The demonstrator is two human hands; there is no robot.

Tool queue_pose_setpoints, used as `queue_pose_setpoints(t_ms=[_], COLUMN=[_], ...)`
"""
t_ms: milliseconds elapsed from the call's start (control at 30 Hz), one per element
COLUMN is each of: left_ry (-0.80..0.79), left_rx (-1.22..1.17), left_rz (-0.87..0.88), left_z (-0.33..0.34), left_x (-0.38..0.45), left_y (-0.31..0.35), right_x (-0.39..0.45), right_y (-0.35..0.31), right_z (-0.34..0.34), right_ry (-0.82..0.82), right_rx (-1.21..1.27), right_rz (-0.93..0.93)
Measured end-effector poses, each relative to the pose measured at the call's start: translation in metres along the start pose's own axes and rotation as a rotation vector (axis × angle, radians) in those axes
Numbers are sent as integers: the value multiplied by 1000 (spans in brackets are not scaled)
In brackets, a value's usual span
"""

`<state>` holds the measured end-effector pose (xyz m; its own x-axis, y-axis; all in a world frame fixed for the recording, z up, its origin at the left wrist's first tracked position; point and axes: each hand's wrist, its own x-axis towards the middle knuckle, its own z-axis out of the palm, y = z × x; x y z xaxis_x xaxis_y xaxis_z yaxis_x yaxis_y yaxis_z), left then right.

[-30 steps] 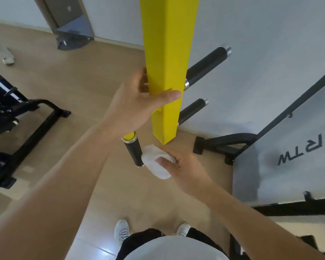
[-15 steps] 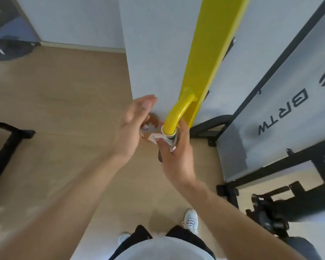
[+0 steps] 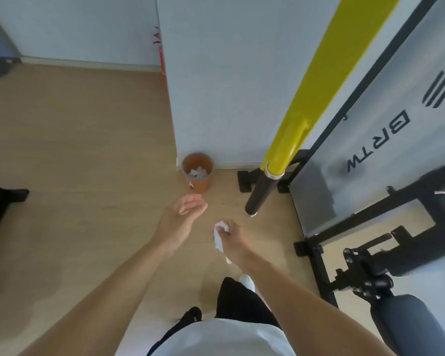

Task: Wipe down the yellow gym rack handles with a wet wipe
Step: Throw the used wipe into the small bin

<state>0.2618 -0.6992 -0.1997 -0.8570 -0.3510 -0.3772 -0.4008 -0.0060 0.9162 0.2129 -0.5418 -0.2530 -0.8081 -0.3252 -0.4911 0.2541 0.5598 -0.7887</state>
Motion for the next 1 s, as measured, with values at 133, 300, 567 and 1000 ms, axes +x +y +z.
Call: queue_pose_setpoints(t_ms=[133,300,567,1000], left_ry=[31,29,174,103], left_rx=[8,33,-19,-91], left_rz=[-40,-132,-105,-214], left_z=[-33,-79,-141,-179], left_x=[15,61,146,318], left_y=[-15,-30,1,35], right_x=[24,80,172,293], right_y=[-41,-90,-151,-207], right_z=[31,69,102,92], right_ry=[-63,-129,-260,-140], right_rx=[108,365,539,694], right_rz=[3,4,72,167])
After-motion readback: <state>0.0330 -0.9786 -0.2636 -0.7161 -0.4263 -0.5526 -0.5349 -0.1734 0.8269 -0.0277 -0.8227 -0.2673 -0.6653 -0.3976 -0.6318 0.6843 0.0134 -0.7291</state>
